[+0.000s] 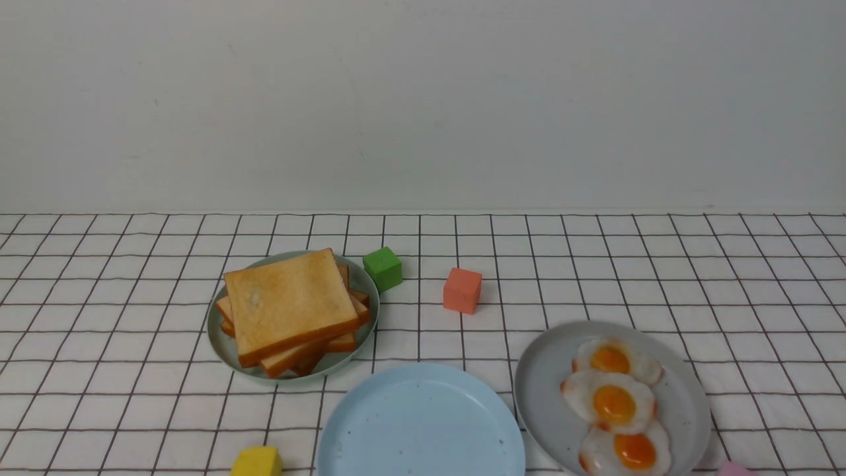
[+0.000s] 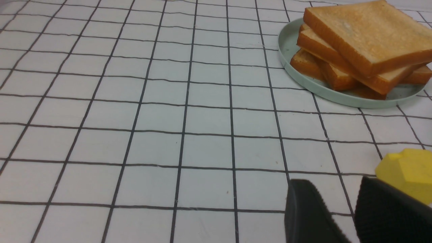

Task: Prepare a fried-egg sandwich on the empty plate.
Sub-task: Use the left arm to grab a slice of bread

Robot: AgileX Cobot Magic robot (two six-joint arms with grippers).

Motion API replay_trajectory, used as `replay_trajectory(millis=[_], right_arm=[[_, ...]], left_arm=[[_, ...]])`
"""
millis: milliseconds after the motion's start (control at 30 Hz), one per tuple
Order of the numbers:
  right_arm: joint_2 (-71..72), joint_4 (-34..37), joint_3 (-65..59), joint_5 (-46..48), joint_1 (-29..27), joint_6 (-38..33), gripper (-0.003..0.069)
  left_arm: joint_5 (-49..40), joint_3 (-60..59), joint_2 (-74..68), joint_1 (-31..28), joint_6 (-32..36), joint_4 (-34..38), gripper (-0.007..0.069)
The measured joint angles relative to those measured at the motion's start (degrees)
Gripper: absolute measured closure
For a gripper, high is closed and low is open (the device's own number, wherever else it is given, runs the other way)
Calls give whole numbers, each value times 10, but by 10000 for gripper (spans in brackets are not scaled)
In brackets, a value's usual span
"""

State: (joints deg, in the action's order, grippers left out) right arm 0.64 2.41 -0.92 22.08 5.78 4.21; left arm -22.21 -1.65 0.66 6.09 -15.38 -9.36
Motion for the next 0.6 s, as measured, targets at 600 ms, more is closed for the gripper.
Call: replay_trajectory(millis=[600], right_arm=[[0, 2, -6, -241, 0, 0, 418]], left_arm=[[228, -1, 0, 0, -2, -3, 386]])
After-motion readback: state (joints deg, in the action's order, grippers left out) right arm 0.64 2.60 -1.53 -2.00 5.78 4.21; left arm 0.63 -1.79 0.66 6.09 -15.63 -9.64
